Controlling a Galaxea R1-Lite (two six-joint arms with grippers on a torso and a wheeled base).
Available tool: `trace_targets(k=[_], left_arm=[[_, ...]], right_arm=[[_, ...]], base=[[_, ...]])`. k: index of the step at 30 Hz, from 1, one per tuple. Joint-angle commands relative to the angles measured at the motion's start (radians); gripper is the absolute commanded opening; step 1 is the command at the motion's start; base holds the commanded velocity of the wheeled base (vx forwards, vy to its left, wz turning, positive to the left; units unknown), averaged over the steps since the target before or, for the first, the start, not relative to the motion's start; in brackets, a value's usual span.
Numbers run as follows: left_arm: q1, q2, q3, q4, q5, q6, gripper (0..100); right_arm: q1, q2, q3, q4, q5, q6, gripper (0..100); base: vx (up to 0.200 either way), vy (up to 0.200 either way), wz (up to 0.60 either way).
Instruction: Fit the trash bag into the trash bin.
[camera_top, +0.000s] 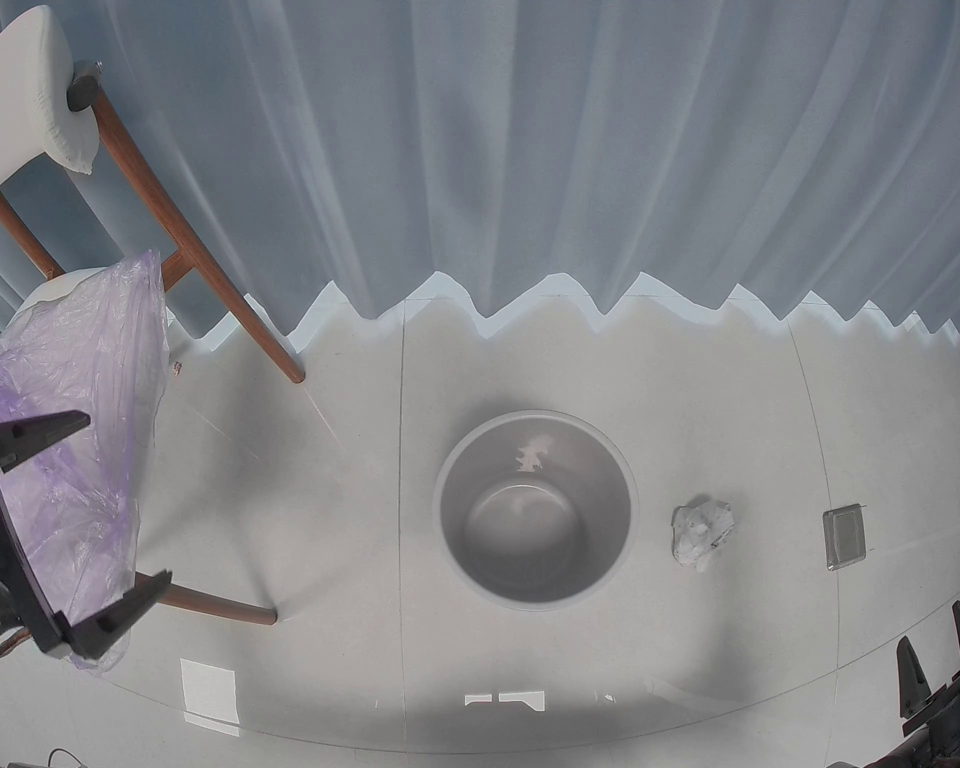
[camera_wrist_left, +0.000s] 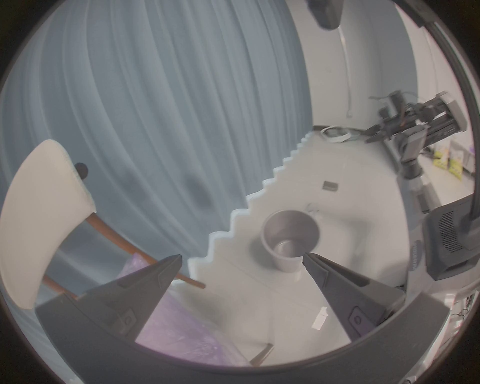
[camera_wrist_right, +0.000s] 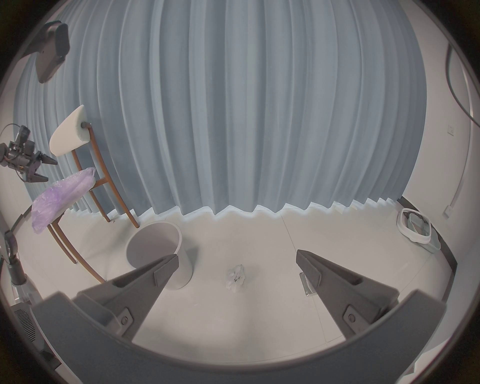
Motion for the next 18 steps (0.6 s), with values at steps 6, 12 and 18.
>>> trace_targets(k=[6,12,18], left_arm=[[-0.493,0.335,-0.025,-0.399,0.803,-0.196,100],[-0.567,0.419,0.041,-0.498,1.064,-0.304,100],[-0.396,0.356,0.136,-0.497,0.958,-0.206,100]], right_arm=[[0.0,-0.017,0.018,0.0,0.0,0.001,100],[0.0,-0.017,0.018,0.0,0.002,-0.001,100],[0.0,-0.017,0.018,0.0,0.002,0.001,100]], base=[[0.0,0.0,0.0],[0.0,0.0,0.0],[0.0,0.0,0.0]])
